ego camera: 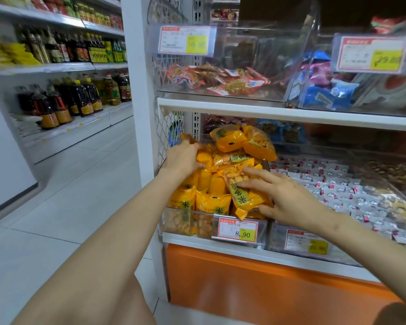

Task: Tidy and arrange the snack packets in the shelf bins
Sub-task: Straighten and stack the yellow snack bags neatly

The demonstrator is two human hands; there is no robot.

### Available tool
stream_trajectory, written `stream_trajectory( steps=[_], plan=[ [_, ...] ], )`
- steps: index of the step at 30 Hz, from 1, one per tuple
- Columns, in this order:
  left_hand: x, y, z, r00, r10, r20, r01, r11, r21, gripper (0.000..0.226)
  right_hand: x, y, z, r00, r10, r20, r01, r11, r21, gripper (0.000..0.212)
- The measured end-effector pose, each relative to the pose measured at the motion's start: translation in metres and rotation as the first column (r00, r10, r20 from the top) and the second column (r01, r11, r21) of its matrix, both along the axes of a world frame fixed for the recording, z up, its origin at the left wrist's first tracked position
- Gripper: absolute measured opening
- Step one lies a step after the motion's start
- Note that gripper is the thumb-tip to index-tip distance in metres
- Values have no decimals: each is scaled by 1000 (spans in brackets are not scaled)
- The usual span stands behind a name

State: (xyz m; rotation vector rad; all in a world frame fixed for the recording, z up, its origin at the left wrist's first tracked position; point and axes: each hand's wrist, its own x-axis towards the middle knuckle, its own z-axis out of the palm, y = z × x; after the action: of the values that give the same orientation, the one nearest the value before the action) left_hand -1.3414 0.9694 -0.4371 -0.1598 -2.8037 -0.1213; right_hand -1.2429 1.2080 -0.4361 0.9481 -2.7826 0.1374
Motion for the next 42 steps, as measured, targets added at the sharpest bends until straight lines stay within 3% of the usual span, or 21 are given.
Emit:
stream_trajectory(
  steps=[5, 9, 13, 20, 23, 27, 30, 33, 34, 36, 38, 42],
  plan=[
    [-5, 5, 11, 998, 30, 56, -29, 999, -28, 62, -8, 6, -15, 993, 55, -107, -79, 968, -237, 42],
    [9, 0, 5, 993, -48, 107, 40, 996, 76, 70, -15, 12, -19, 981, 79, -179, -151, 888, -434, 37],
    [36, -11, 1, 998, -61, 19, 54, 969, 243, 62, -11, 6, -11, 959, 96, -265, -233, 799, -554, 36],
    [64, -27, -9, 995, -86, -47, 98, 909, 406, 55, -34, -48, 6, 902, 157, -401, -361, 784, -504, 30],
    [68, -30, -14, 990, -103, -101, 140, 853, 502, 69, -58, -75, 10, 905, 46, -423, -277, 820, -502, 29],
    [68, -32, -17, 978, -162, -130, 207, 800, 562, 83, -92, -102, 13, 835, -147, -531, -17, 956, -292, 40],
    [65, -33, -19, 972, -204, -114, 233, 815, 531, 80, -106, -107, 16, 928, -158, -338, 123, 985, -124, 66],
    [61, -31, -22, 964, -246, -100, 264, 841, 473, 63, -114, -95, 21, 966, -92, -242, 107, 993, 51, 70],
    [59, -30, -23, 961, -258, -96, 273, 856, 440, 56, -112, -89, 23, 976, -57, -210, 70, 996, 54, 68],
    [55, -28, -24, 959, -266, -102, 284, 872, 399, 48, -102, -77, 31, 983, 7, -182, -23, 996, -90, 60],
    [53, -25, -24, 959, -248, -135, 282, 871, 402, 46, -90, -62, 35, 963, 65, -261, -127, 966, -227, 42],
    [50, -19, -17, 929, -254, -269, 332, 893, 303, 48, -73, -31, 27, 920, 117, -374, -202, 959, -199, 22]
  ],
)
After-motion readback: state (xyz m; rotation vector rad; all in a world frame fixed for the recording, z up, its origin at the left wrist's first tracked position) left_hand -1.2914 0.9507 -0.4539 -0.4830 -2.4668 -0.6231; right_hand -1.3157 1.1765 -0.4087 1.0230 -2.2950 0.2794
